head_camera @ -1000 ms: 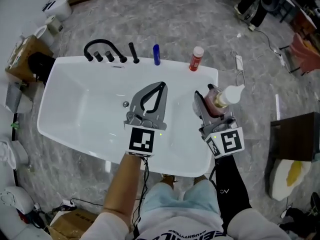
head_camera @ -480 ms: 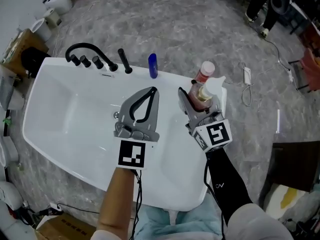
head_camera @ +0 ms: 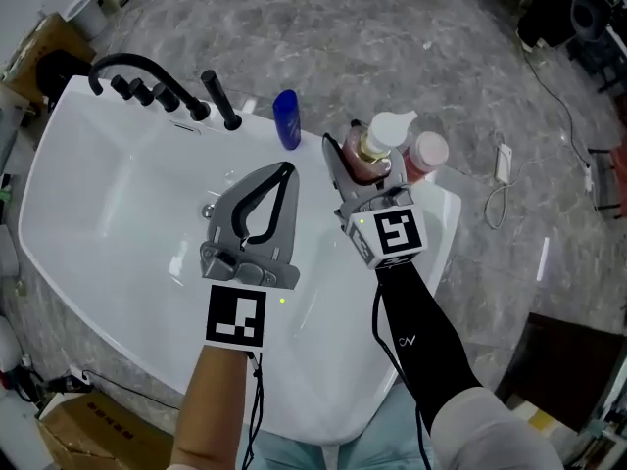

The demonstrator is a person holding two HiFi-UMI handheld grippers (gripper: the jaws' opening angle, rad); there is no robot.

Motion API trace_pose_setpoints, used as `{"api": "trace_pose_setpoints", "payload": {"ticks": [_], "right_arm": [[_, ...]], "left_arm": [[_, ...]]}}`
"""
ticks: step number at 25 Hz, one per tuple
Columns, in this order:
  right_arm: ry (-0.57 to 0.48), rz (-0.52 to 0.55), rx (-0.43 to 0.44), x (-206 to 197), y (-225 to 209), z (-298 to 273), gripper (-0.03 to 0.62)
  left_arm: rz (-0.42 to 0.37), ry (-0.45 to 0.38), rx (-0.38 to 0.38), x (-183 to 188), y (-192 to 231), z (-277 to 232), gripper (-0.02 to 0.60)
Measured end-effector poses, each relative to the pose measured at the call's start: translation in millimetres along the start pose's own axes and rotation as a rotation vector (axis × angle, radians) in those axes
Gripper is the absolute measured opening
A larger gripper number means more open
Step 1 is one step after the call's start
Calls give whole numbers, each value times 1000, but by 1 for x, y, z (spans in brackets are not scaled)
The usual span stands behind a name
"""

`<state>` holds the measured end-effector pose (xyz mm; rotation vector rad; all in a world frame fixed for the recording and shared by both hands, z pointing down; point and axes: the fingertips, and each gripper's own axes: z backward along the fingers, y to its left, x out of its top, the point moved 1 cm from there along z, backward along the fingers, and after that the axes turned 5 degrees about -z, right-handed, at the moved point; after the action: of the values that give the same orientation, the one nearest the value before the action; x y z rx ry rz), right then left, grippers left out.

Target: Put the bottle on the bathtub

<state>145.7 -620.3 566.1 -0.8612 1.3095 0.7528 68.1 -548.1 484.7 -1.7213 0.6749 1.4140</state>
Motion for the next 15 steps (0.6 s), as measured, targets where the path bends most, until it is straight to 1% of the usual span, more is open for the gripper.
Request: {"api": "trace_pose_setpoints", "payload": {"ticks": [3, 8, 12, 15], "right_arm": [[-10, -9, 8, -14, -10, -15, 201], [-22, -11, -5, -33, -24, -34, 202], [-12, 16, -14, -48, -30, -44, 201], [-21, 27, -10, -54, -31, -51, 202]], "left_arm": [[0, 18, 1, -15, -3, -10, 0], [91, 20, 0, -34, 1, -12, 0], [83, 35, 9, -46, 5, -8, 0], [88, 42, -5, -54, 7, -8, 0]]}}
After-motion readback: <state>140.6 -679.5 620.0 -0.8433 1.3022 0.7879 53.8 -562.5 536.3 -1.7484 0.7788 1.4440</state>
